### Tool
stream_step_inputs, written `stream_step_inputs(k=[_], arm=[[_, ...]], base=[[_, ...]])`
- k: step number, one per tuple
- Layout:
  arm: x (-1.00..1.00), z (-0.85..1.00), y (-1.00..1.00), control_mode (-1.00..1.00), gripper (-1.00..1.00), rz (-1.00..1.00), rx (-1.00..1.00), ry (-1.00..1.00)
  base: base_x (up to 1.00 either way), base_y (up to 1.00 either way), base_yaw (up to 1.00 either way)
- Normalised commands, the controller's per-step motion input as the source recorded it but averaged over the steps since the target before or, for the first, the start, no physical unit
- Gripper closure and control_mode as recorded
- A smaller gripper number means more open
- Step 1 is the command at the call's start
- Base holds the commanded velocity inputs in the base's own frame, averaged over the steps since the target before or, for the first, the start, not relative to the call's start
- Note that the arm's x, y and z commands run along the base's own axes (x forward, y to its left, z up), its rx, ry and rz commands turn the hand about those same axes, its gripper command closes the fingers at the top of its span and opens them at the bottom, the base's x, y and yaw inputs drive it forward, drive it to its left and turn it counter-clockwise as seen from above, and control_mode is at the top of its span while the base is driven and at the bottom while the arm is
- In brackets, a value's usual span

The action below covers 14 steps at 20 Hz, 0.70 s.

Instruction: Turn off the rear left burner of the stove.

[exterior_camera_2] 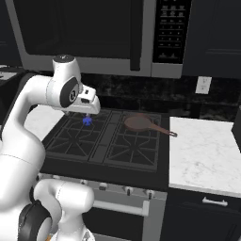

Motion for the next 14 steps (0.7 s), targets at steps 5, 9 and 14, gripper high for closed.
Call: stream_step_inputs(k=[5, 9, 14], arm=[[-0.17, -0.05, 0.01, -1.0, -1.0, 0.01, -0.03, -0.01], [-0.69, -0.48, 0.26, -1.0, -1.0, 0.16, -0.21, 0.0], [-0.77, -0.66, 0.62, -1.0, -1.0, 0.15, -0.21, -0.1]], base=[[0.0, 0.0, 0.0], [0.0, 0.0, 0.0], [0.0, 0.0, 0.0]])
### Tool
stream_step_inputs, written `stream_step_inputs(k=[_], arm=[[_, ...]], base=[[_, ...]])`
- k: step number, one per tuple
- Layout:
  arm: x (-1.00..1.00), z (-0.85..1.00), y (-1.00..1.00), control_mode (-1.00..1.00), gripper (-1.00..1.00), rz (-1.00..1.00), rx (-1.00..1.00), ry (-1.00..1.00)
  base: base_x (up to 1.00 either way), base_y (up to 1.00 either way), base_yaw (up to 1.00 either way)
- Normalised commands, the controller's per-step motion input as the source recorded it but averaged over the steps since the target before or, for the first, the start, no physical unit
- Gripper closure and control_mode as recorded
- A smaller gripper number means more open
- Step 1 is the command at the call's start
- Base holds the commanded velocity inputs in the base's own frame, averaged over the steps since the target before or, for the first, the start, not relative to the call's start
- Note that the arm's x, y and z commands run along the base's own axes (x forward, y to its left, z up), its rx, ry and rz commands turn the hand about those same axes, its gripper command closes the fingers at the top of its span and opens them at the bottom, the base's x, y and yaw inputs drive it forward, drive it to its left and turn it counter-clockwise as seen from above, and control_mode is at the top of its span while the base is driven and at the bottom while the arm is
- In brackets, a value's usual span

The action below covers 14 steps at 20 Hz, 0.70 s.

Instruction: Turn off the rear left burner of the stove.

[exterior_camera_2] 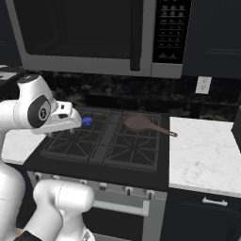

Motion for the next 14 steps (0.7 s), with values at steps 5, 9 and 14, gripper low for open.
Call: stream_step_inputs(k=[5, 9, 14], arm=[[-0.7, -0.82, 0.86, -1.0, -1.0, 0.15, -0.2, -0.1], [-0.45, -0.98, 0.92, -1.0, -1.0, 0.14, -0.17, -0.09], [-0.13, -1.0, 0.92, -1.0, -1.0, 0.1, -0.22, -0.02]], base=[[0.0, 0.0, 0.0], [0.0, 0.0, 0.0], [0.0, 0.0, 0.0]])
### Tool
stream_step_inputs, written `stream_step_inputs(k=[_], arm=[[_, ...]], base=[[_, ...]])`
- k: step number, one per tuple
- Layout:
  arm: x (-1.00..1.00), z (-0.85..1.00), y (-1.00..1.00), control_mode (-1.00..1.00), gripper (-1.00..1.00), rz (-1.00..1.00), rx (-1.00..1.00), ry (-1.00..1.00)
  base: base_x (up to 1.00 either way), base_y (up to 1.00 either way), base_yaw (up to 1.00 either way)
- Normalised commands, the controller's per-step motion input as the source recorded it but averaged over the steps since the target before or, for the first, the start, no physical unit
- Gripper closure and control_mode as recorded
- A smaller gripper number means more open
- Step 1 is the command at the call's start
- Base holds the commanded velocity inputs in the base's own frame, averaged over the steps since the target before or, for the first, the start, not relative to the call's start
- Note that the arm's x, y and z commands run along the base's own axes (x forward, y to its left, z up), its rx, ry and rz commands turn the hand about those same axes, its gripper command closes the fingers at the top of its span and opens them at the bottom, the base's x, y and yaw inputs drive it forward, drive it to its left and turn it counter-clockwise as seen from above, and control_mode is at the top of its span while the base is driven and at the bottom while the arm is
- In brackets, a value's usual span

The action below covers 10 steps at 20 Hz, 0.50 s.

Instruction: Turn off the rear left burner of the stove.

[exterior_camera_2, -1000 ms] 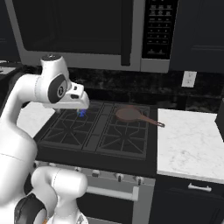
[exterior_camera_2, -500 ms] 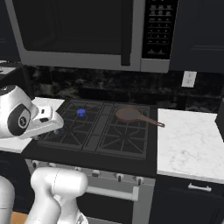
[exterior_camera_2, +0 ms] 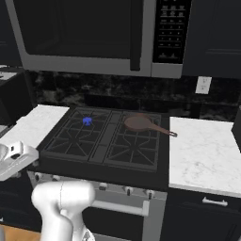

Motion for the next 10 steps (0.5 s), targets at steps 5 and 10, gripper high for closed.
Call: stream_step_inputs(k=[5, 10], arm=[[0.03, -1.0, 0.51, -1.0, -1.0, 0.0, -0.21, -0.01], [0.21, -0.89, 0.2, -1.0, -1.0, 0.0, -0.1, -0.18]], base=[[0.0, 0.0, 0.0], [0.0, 0.0, 0.0]])
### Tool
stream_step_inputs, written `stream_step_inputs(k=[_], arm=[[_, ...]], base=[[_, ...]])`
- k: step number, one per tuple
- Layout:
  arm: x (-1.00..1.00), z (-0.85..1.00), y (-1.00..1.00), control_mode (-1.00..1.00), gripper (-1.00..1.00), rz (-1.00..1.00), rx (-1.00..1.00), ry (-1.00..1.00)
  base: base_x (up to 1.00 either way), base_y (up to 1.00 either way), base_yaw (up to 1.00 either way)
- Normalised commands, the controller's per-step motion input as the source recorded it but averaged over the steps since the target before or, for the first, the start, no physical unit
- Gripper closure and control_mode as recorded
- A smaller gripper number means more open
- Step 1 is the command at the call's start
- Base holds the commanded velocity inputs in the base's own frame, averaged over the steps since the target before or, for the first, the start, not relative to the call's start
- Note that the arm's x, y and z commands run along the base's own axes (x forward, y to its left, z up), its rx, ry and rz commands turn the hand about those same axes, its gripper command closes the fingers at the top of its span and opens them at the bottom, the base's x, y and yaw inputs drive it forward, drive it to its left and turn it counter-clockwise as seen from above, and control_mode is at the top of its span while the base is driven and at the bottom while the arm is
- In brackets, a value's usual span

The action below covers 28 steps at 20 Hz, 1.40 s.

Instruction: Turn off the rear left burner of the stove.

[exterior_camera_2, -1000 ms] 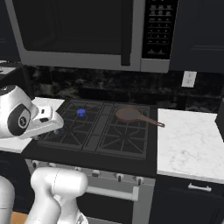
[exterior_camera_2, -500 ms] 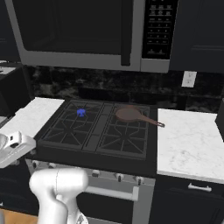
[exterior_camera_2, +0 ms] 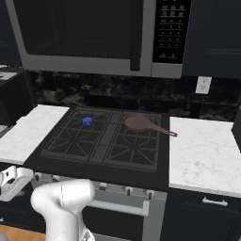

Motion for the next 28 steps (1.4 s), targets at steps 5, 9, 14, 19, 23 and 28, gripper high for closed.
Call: stream_step_inputs(k=[5, 9, 14, 19, 23, 28], arm=[[0.27, -0.76, 0.02, -1.0, -1.0, -0.01, -0.11, -0.32], [0.36, -0.44, -0.01, -1.0, -1.0, -0.05, -0.02, -0.26], [0.22, -0.16, -0.07, -1.0, -1.0, 0.0, 0.0, -0.18], [0.42, 0.0, 0.04, -1.0, -1.0, 0.0, 0.0, -0.2], [0.35, -0.05, 0.0, -1.0, -1.0, 0.0, 0.0, -0.2], [0.1, -0.1, 0.0, -1.0, -1.0, 0.0, 0.01, -0.21]], base=[[0.0, 0.0, 0.0], [0.0, 0.0, 0.0], [0.0, 0.0, 0.0], [0.0, 0.0, 0.0], [0.0, 0.0, 0.0], [0.0, 0.0, 0.0]])
